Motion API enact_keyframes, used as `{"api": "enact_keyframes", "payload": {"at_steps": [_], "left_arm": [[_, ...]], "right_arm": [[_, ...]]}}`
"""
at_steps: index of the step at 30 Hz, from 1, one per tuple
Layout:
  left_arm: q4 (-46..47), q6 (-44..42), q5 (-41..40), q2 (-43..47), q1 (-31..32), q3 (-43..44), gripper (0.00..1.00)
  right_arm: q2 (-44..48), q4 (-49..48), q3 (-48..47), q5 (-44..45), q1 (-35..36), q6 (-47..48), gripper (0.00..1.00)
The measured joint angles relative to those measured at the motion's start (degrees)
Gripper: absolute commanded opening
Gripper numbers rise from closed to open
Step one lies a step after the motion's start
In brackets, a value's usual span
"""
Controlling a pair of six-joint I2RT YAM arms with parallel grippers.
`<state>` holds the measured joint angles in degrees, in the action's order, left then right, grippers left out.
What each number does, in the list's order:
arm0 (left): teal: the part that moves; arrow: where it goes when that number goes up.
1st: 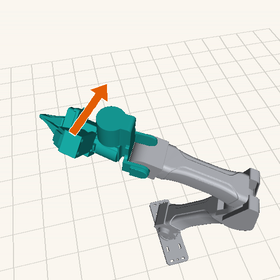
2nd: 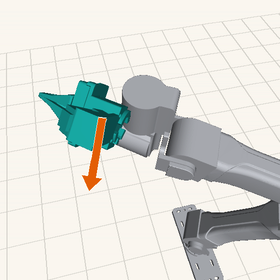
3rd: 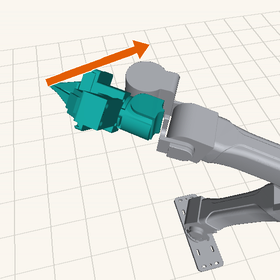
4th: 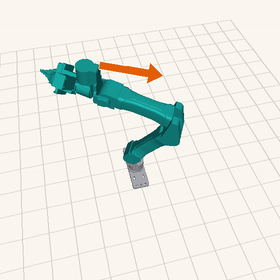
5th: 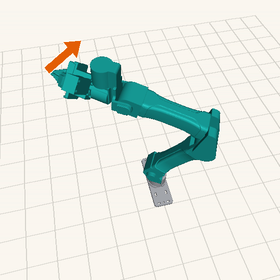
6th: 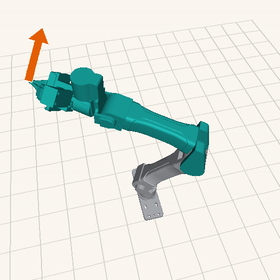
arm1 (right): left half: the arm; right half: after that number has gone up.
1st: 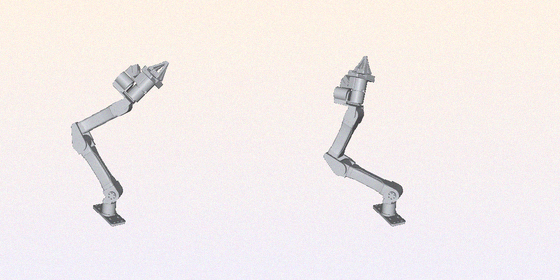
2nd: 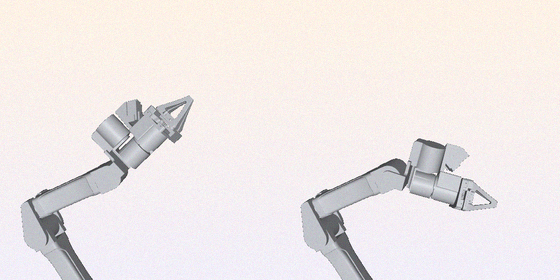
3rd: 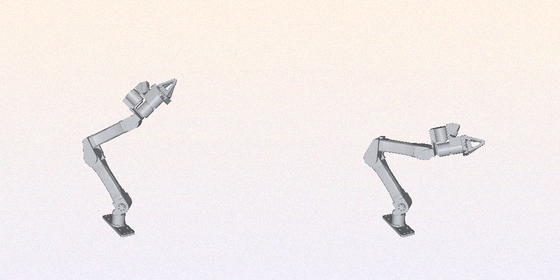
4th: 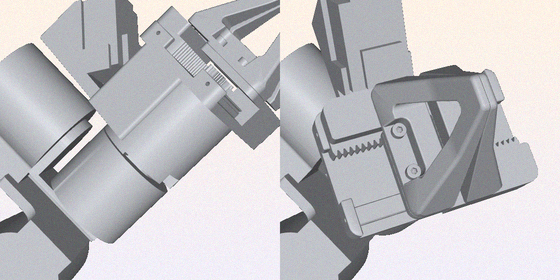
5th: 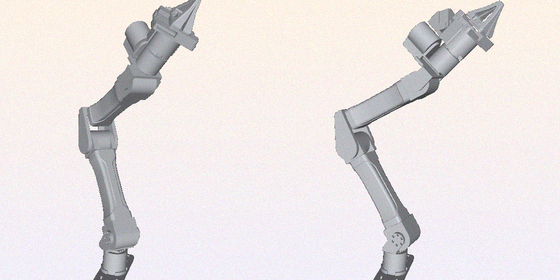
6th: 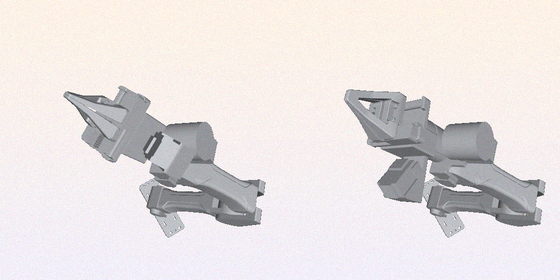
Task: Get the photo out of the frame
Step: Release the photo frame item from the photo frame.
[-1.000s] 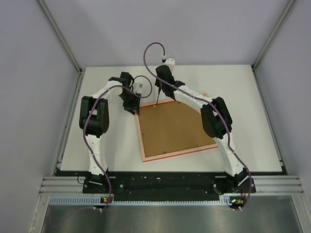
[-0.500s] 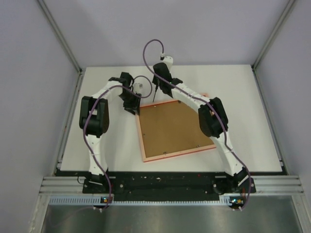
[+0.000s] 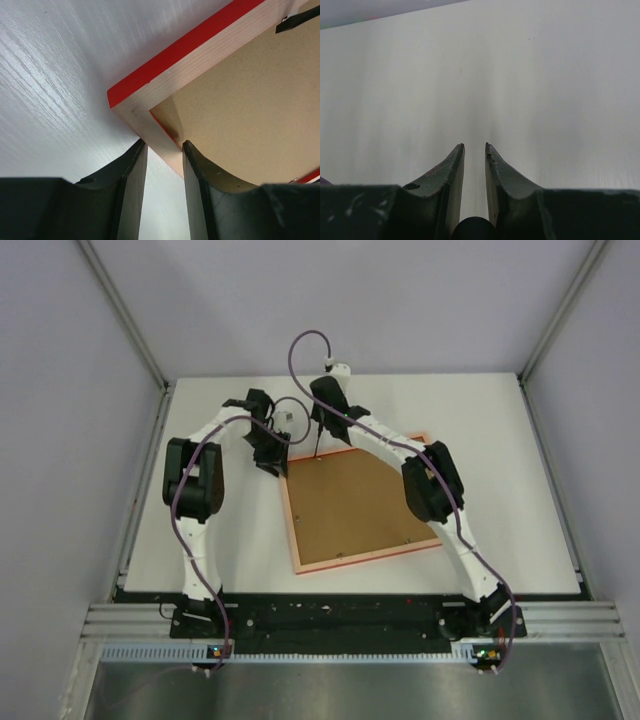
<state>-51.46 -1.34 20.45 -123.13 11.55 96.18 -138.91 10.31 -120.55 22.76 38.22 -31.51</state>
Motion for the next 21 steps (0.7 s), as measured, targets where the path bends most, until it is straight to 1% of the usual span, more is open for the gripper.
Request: {"api": "enact_keyframes", "payload": {"at_steps": [21], "left_arm": [[0.4,0.4,1.6,0.3,-0.7,-0.6,0.40]], "right_arm": [[-0.5,-1.3,0.1,5.4,1.4,4.5,0.00]]}}
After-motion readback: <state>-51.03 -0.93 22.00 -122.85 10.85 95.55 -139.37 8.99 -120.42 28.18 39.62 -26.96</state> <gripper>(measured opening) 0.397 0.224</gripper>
